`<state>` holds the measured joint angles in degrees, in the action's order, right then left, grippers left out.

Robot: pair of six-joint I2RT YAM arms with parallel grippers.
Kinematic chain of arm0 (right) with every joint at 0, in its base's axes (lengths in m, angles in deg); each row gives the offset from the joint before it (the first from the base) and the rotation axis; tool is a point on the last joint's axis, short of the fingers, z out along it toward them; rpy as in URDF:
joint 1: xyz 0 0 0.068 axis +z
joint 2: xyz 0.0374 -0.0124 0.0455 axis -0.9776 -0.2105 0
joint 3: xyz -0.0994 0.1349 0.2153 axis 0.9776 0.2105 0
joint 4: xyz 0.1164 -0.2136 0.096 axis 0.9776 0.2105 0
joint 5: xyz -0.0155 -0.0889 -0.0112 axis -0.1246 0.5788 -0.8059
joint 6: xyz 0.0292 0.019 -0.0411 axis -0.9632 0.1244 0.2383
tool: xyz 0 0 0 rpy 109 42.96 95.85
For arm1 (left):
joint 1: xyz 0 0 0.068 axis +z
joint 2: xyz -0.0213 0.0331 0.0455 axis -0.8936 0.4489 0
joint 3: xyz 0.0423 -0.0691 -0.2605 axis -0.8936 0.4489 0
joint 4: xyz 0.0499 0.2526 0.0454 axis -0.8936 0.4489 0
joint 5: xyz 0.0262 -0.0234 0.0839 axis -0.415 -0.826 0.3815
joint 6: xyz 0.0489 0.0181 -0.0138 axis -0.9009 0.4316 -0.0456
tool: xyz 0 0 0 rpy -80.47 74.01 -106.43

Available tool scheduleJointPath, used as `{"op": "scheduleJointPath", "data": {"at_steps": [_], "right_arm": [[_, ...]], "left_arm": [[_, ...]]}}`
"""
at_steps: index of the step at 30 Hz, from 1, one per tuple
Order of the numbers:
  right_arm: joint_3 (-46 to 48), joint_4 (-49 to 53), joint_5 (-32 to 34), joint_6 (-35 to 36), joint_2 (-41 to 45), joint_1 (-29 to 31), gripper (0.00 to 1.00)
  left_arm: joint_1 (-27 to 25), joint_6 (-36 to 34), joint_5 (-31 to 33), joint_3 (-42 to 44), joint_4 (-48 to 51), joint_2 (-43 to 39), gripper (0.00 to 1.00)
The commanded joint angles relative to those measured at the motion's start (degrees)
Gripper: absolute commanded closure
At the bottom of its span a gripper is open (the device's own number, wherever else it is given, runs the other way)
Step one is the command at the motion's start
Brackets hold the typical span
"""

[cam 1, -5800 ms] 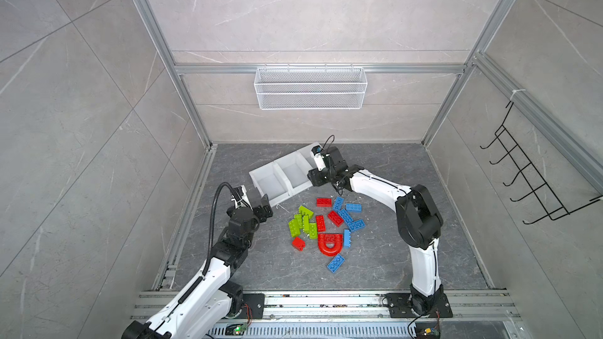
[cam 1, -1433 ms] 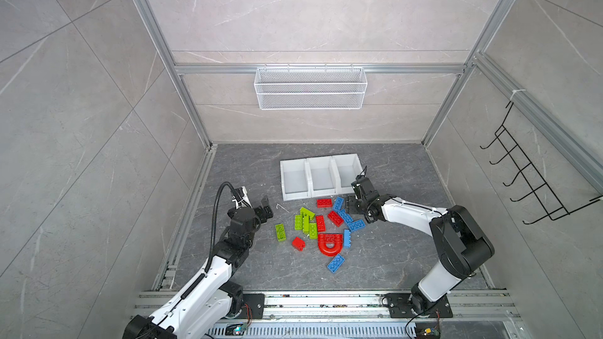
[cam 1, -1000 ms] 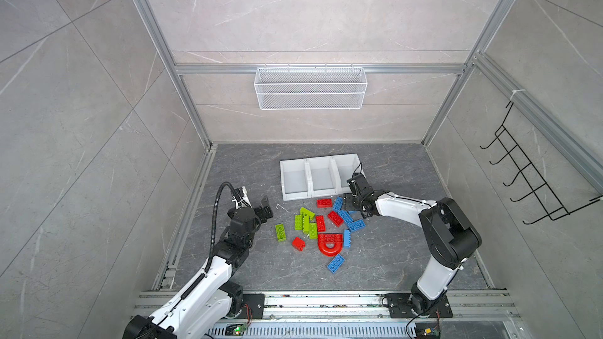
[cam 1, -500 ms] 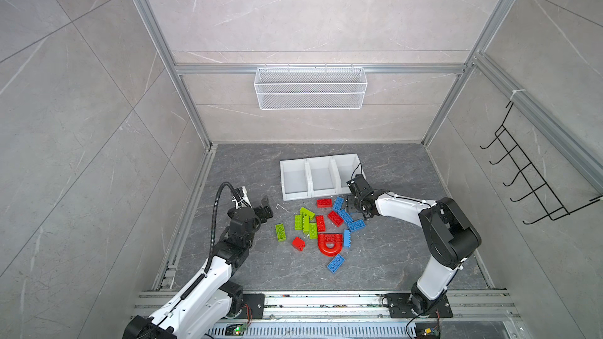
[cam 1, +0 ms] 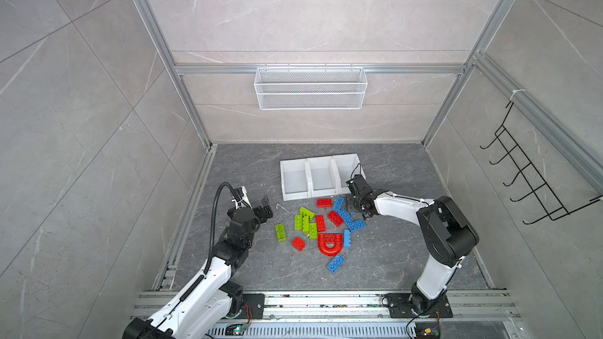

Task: Sort the legos into containers by color
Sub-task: 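Lower the right gripper and grasp a blue brick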

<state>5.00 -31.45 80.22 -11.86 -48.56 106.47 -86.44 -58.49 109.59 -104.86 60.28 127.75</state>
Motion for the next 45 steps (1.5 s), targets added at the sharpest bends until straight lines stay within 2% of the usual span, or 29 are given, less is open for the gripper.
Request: {"op": "scheduleJointPath", "data": {"at_steps": [1, 9, 14, 16, 21, 26, 29, 31, 36, 45], "right_arm": [[-0.21, 2.02, -0.66, 0.87, -1.01, -0.06, 0.37], [1.55, 0.46, -1.6, 0.86, 2.73, -0.74, 0.43], [1.09, 0.54, -2.8, 1.64, 5.4, -1.92, 0.44], [0.26, 1.79, -3.0, 2.06, 5.64, -2.32, 0.36], [-0.56, 4.35, -4.16, 2.65, 4.76, -2.61, 0.28], [0.41, 6.46, -8.36, 2.25, 5.14, -2.52, 0.14], [1.14, 6.56, -8.33, 0.5, 5.07, -2.52, 0.18], [1.44, 6.46, -7.76, -0.45, 5.35, -2.52, 0.24], [2.09, 4.92, -9.83, -3.13, 5.32, -2.45, 0.32], [1.21, 4.37, -9.57, -4.31, 2.12, -2.2, 0.3]], "left_arm": [[0.2, -1.36, 0.7, -0.6, -1.28, -0.66, 0.01], [0.18, -1.25, 0.53, -0.51, -1.44, -0.57, 0.01], [0.18, -1.19, 0.44, -0.42, -1.36, -1.01, 0.01], [0.22, -1.14, 0.44, -0.33, -1.36, -1.19, 0.01], [0.21, -1.18, 0.44, -0.39, -1.18, -1.44, 0.01], [0.25, -1.29, 0.53, -0.3, -1.1, -1.87, 0.01], [0.2, -1.11, 0.36, -0.3, -1.18, -1.89, 0.01], [0.19, -1.07, 0.22, -0.3, -1.19, -1.81, 0.01], [0.18, -0.91, 0.39, -0.27, -1.19, -1.81, 0.01], [0.18, -0.86, 0.18, -0.3, -1.1, -1.94, 0.01]]}}
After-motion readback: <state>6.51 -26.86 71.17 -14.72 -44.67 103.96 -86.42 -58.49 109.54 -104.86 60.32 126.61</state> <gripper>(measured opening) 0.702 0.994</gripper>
